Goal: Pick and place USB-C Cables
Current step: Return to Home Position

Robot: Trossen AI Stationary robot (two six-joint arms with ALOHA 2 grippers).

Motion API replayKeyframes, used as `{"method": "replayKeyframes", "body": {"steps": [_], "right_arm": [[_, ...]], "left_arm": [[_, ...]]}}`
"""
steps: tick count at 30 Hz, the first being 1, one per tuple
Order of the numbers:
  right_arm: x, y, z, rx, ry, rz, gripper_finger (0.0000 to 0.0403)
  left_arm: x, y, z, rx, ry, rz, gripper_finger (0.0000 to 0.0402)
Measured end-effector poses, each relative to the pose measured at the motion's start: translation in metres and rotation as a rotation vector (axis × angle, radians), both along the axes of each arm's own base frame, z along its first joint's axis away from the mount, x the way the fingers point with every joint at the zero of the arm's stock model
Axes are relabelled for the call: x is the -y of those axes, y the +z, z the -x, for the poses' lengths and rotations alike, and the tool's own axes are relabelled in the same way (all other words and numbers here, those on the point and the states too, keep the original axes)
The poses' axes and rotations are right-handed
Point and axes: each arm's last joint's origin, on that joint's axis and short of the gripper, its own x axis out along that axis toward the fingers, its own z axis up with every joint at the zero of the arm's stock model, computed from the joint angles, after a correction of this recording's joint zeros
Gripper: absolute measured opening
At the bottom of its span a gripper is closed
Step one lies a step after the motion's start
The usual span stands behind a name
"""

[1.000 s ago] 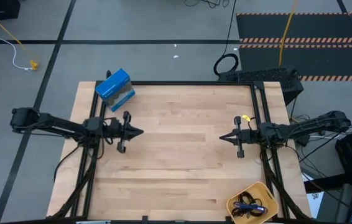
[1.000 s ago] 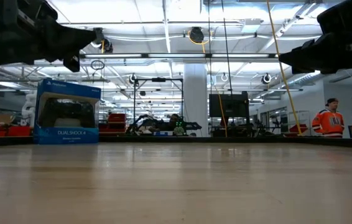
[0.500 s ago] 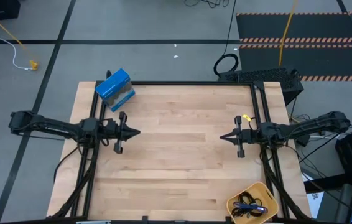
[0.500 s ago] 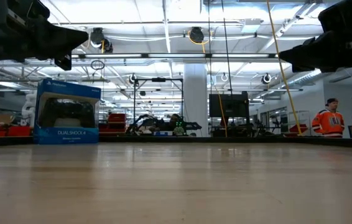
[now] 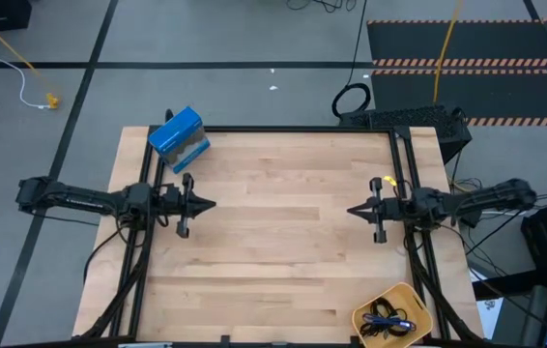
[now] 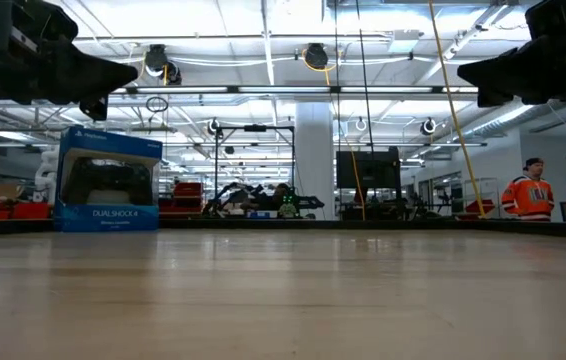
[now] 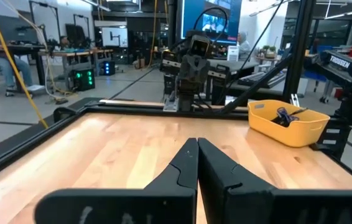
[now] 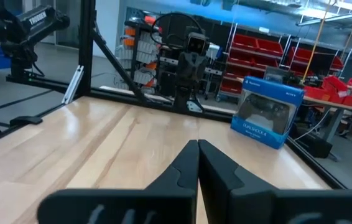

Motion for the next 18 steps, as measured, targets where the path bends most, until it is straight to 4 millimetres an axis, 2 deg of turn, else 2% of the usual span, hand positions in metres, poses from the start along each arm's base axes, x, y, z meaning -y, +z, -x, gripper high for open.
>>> {"method": "replayKeyframes", "body": {"steps": [18], "right_arm": [[0.002,-0.001,0.014,0.009,0.004,-0.017,0.0]], "left_arm": [[0.0,-0.002,0.0,-0.017,0.009,-0.003,0.0003]]}}
